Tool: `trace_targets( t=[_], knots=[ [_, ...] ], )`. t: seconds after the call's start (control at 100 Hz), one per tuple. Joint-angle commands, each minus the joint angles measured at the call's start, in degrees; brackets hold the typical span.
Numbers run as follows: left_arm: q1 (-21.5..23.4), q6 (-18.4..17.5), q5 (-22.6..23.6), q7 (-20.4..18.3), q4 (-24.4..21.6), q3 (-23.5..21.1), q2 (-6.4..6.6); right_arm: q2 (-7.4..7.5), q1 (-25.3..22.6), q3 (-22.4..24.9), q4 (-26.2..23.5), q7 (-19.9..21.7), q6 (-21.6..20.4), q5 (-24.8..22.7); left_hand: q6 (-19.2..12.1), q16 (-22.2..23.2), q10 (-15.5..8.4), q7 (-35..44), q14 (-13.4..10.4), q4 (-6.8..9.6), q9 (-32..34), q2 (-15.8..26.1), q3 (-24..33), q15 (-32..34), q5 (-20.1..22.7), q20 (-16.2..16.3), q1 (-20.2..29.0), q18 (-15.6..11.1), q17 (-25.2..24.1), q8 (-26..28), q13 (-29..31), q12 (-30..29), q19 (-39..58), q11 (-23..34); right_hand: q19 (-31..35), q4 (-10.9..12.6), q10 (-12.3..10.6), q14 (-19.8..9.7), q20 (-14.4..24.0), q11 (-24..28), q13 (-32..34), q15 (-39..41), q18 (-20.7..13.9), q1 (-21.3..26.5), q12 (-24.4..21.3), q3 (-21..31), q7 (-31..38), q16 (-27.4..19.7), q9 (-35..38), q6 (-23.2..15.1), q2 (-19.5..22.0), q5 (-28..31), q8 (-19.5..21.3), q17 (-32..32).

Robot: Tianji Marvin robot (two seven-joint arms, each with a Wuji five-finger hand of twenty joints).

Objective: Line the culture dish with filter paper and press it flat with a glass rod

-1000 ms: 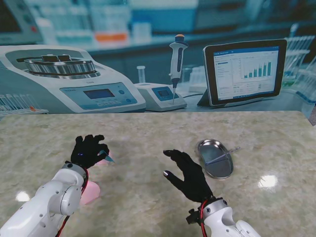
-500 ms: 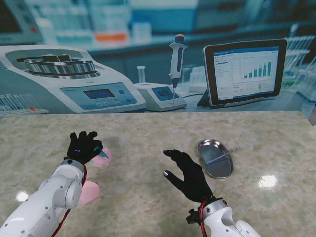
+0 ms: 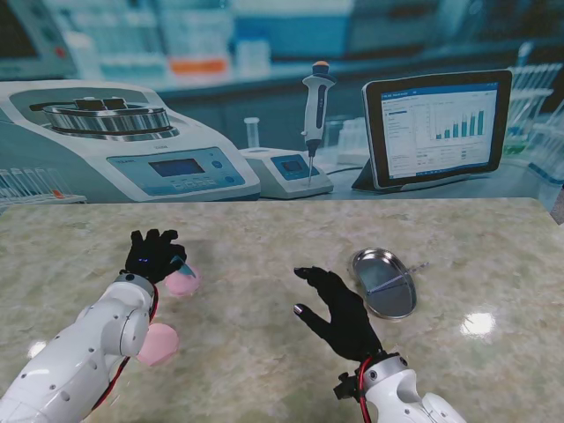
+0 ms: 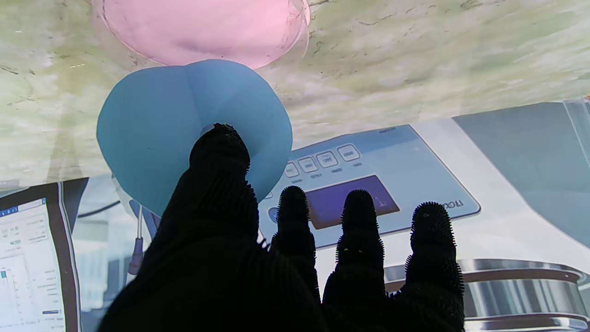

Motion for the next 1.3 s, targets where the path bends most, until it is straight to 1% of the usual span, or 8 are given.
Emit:
trace_targets(
  t=[0.0, 0.31, 0.72, 1.0, 1.08, 1.17, 1.29],
  knots=[
    [-0.7, -0.1, -0.4, 0.2, 0.6, 0.3, 0.1, -0.26, -0.5, 0.0, -0.4, 0.0, 0.4, 0.2, -2.6, 0.6, -0.9, 0.9, -0.5, 1.2, -0.2, 2.1, 0.6, 0.1, 1.0, -1.1, 2.2, -0.2, -0.9, 0.5, -0.2, -0.5, 2.2, -0.7, 0.3, 0.9, -1.4, -1.8, -0.3, 0.0, -0.1, 0.8, -1.1, 0.0, -0.4, -0.8, -0.1, -0.3, -0.6, -0.1, 1.6, -1.2, 0.8, -0.4],
    [-3.8, -0.4, -1.9, 2.9, 4.5, 3.1, -0.2, -0.28, -0.6, 0.3, -0.4, 0.0, 0.5, 0.3, -3.0, 0.4, -1.1, 0.0, -0.7, 1.25, -0.3, 2.2, 0.4, 0.1, 0.5, -1.3, 2.1, -0.1, -0.9, 0.3, -0.2, -0.6, 2.2, -0.6, 0.2, 0.9, -1.4, -1.8, -0.2, 0.0, -0.1, 0.8, -1.1, 0.0, -0.4, -0.8, -0.1, -0.3, -0.6, -0.1, 1.6, -1.2, 0.8, -0.4],
    [-6.4, 0.4, -3.4, 3.6, 7.5, 5.9, -0.44, -0.28, -0.8, 0.7, -0.5, 0.1, 0.7, 0.4, -3.3, 0.3, -1.2, -1.0, -0.8, 1.29, -0.7, 2.1, 0.4, 0.1, -0.2, -1.5, 2.3, -0.2, -1.1, 0.1, -0.4, -0.8, 2.1, -0.6, 0.2, 0.9, -1.4, -1.7, -0.2, 0.0, -0.1, 0.8, -1.2, 0.0, -0.4, -0.9, -0.1, -0.2, -0.6, -0.1, 1.5, -1.2, 0.9, -0.4],
    [-6.0, 0.7, -3.2, 2.7, 7.2, 5.8, -0.31, -0.31, -0.7, 0.6, -0.5, 0.0, 0.7, 0.5, -3.9, 0.1, -1.8, -4.9, -0.7, 1.28, -1.3, 2.2, 0.3, -0.1, -2.5, -1.8, 2.4, -0.4, -1.4, -1.4, -0.8, -1.3, 1.8, -1.2, 0.2, 0.9, -1.4, -1.8, -0.1, 0.1, -0.1, 0.8, -1.2, 0.0, -0.4, -0.9, -0.1, -0.2, -0.6, 0.0, 1.6, -1.2, 0.9, -0.4],
    [-5.7, 0.9, -3.0, 2.1, 6.8, 5.5, -0.23, -0.33, -0.7, 0.6, -0.5, 0.0, 0.7, 0.5, -4.0, 0.0, -1.8, -5.2, -0.8, 1.28, -1.4, 2.0, 0.3, -0.3, -2.4, -1.8, 2.3, -0.4, -1.5, -1.3, -0.9, -1.4, 1.7, -1.3, 0.1, 0.9, -1.4, -1.8, -0.1, 0.1, -0.1, 0.8, -1.2, 0.0, -0.4, -0.9, 0.0, -0.2, -0.6, -0.2, 1.6, -1.2, 0.9, -0.4],
    [-5.4, 0.9, -2.7, 1.4, 6.3, 5.3, -0.11, -0.33, -0.7, 0.6, -0.5, -0.1, 0.7, 0.5, -3.7, 0.0, -1.9, -5.8, -0.7, 1.24, -1.5, 1.6, 0.0, -0.4, -2.8, -1.9, 1.7, -0.4, -1.6, -1.4, -1.1, -1.6, 1.6, -1.5, 0.1, 0.9, -1.4, -1.8, -0.1, 0.1, -0.1, 0.8, -1.2, 0.0, -0.4, -0.9, -0.1, -0.2, -0.6, -0.1, 1.6, -1.2, 0.9, -0.4],
    [-5.1, 1.0, -2.2, 0.2, 5.7, 5.0, 0.08, -0.32, -0.7, 0.6, -0.4, -0.1, 0.6, 0.5, -3.1, -0.3, -1.8, -8.5, -0.7, 1.69, -1.5, 0.3, 0.6, -1.1, -4.1, -2.0, -0.2, -0.5, -1.8, -1.2, -1.4, -2.6, 0.8, -3.0, 0.1, 0.9, -1.4, -1.8, -0.1, 0.1, -0.1, 0.8, -1.2, 0.1, -0.4, -0.9, -0.1, -0.2, -0.6, -0.1, 1.6, -1.2, 0.8, -0.4]
  ],
)
